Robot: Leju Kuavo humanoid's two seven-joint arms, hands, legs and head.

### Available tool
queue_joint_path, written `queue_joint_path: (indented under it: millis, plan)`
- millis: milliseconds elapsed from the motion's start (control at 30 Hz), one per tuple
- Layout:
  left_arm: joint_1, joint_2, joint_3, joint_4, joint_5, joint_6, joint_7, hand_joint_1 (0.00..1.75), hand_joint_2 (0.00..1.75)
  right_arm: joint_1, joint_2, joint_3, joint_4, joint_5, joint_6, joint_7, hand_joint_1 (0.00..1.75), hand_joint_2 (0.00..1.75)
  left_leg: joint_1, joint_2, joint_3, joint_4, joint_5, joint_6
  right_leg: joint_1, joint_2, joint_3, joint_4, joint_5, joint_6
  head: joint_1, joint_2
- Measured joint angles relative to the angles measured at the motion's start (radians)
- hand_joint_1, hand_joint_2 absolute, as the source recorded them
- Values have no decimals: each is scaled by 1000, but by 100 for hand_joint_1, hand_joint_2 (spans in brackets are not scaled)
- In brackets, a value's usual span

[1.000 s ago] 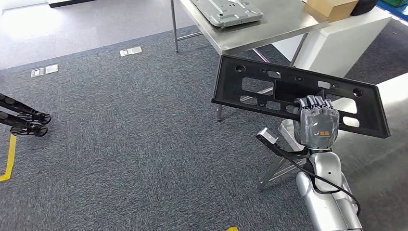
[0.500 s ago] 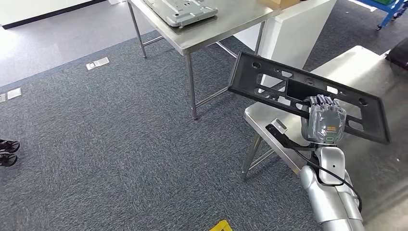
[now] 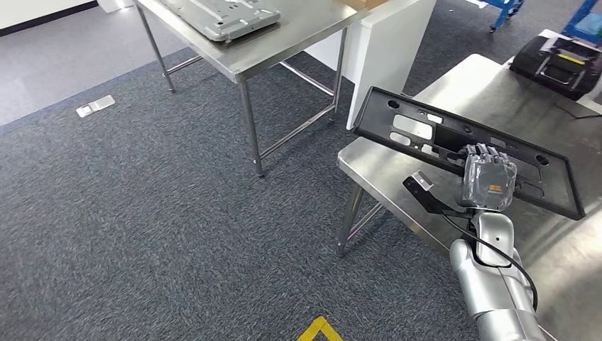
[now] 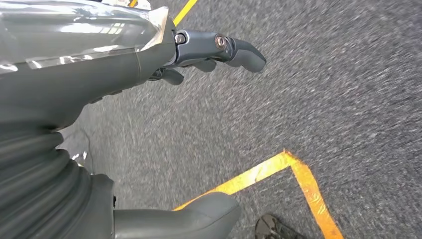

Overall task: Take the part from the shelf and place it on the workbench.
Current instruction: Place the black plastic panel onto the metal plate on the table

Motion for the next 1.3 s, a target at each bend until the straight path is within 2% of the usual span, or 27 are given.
queue_joint_path:
  millis: [33,67,100,133,167,200,267,333,367,400,467,533,567,600,633,700,767,833,867,933,1000,1067,1100,1133,1200,1233,1300]
  plan:
    - [1,0,0,0,0,0,0,0,175,-2,0,-3,10,-1,0,0,175,175,-1,13,-1,0,0,0,0,-4,-20,51,-17,3,0,0]
    - [1,0,0,0,0,-1,1,0,175,-3,0,-5,18,-2,0,0,175,175,-1,27,-2,1,0,0,0,-7,-22,66,-19,9,0,0]
    - [1,0,0,0,0,-1,1,0,175,-3,0,-8,26,-3,0,0,175,175,-1,40,-2,1,0,-1,-1,-12,-1,35,-5,17,0,0]
    - [1,-1,0,0,0,-1,1,0,175,-5,0,-11,32,-3,0,0,175,175,-1,52,-1,2,-1,-2,-2,-25,37,-32,19,26,0,0]
    - [1,-2,0,0,0,-1,1,0,175,-9,0,-14,37,-3,0,0,175,175,-2,63,-1,4,-3,-5,-3,-51,81,-112,43,32,1,0]
    - [0,-2,0,0,0,-1,1,0,175,-14,0,-17,42,-3,0,1,175,175,-5,73,-1,7,-6,-9,-1,-72,116,-177,63,32,1,0]
    - [0,0,1,0,0,-1,1,0,175,-24,1,-23,57,-1,0,3,175,175,-11,93,-1,13,-11,-17,4,-88,143,-233,81,21,-1,0]
    - [-1,0,1,0,0,-1,0,0,175,-35,-1,-35,90,-3,0,6,175,175,-10,110,-1,16,-14,-24,3,-63,140,-233,88,8,-4,0]
    - [-2,0,1,0,-2,-2,-1,0,175,-45,-3,-42,114,-5,-1,10,175,175,-7,100,-3,23,-22,-28,-1,-52,140,-234,91,2,-4,0]
    - [-3,0,1,0,-5,-2,-5,0,175,-61,-4,-50,144,-8,-1,16,175,175,-3,78,-14,48,-40,-34,-5,-41,139,-235,95,-5,-5,0]
    - [-3,1,1,0,-11,-7,-16,0,175,-101,-7,-66,215,-15,-1,30,175,175,2,21,-61,155,-102,-43,-8,-20,135,-236,100,-16,-6,0]
    - [-1,2,1,0,-13,-17,-29,0,175,-135,-13,-82,291,-22,1,41,175,175,3,-2,-123,283,-152,-45,-6,3,133,-236,102,-22,-7,0]
    - [-1,3,1,0,-12,-23,-34,0,175,-146,-17,-91,325,-24,3,45,175,175,3,-4,-139,311,-152,-44,-4,14,133,-235,103,-23,-7,0]
    - [-1,3,1,0,-12,-31,-39,0,175,-154,-22,-98,354,-27,5,50,175,175,3,-7,-135,299,-132,-40,-3,26,133,-235,104,-24,-6,0]
    - [-1,3,1,0,-12,-39,-44,0,175,-163,-26,-105,381,-29,8,54,175,175,3,-15,-113,249,-97,-35,-2,39,133,-235,105,-23,-6,0]
    - [-1,5,1,0,-10,-58,-55,0,175,-183,-33,-119,425,-35,13,59,175,175,3,-52,-49,110,-29,-20,0,60,132,-234,108,-20,-6,0]
    - [-3,9,3,0,-7,-73,-62,0,175,-200,-43,-130,457,-42,19,62,175,175,0,-76,-13,35,-8,-12,0,77,126,-233,112,-12,-6,0]
    - [-5,10,4,0,-5,-82,-67,0,175,-206,-58,-144,481,-53,25,64,175,175,-3,-66,-9,22,-8,-9,0,92,120,-237,118,-1,-7,0]
    - [-6,10,4,0,-5,-86,-68,0,175,-207,-65,-151,491,-58,28,68,175,175,-2,-60,-7,16,-2,-5,1,85,114,-233,116,3,-7,0]
    - [-7,9,5,0,-7,-91,-69,0,175,-212,-79,-167,510,-65,42,81,175,175,3,-48,-7,1,11,4,6,47,83,-180,84,2,-4,0]
    - [-6,9,7,0,-8,-94,-69,0,175,-220,-88,-178,527,-68,67,94,175,175,3,-36,-11,-2,15,9,4,6,23,-49,23,-5,0,0]
    - [-5,10,8,0,-9,-94,-68,0,175,-221,-91,-186,542,-70,88,99,175,175,3,-23,-13,-1,16,9,0,-3,-16,51,-10,2,1,0]
    - [-5,9,9,0,-9,-95,-68,0,175,-221,-91,-190,548,-70,95,99,175,175,3,-17,-14,-1,16,8,-4,-6,-7,46,-5,11,1,0]
    - [-5,8,9,0,-9,-95,-67,0,175,-221,-92,-194,553,-70,100,100,175,175,4,-13,-14,1,15,6,-9,-9,22,-1,14,23,1,0]
    - [-6,7,9,0,-9,-95,-67,0,175,-224,-93,-199,560,-68,108,101,175,175,3,-7,-15,8,12,-3,-17,-19,108,-149,60,41,2,0]
    - [-6,7,9,0,-9,-95,-66,0,175,-226,-94,-200,562,-67,112,101,175,175,1,-5,-17,12,9,-9,-17,-20,137,-202,74,41,1,0]
    - [-6,9,9,0,-9,-95,-65,0,175,-228,-94,-202,567,-64,118,105,175,175,-3,-3,-23,19,6,-12,-18,-18,155,-237,82,34,-1,0]
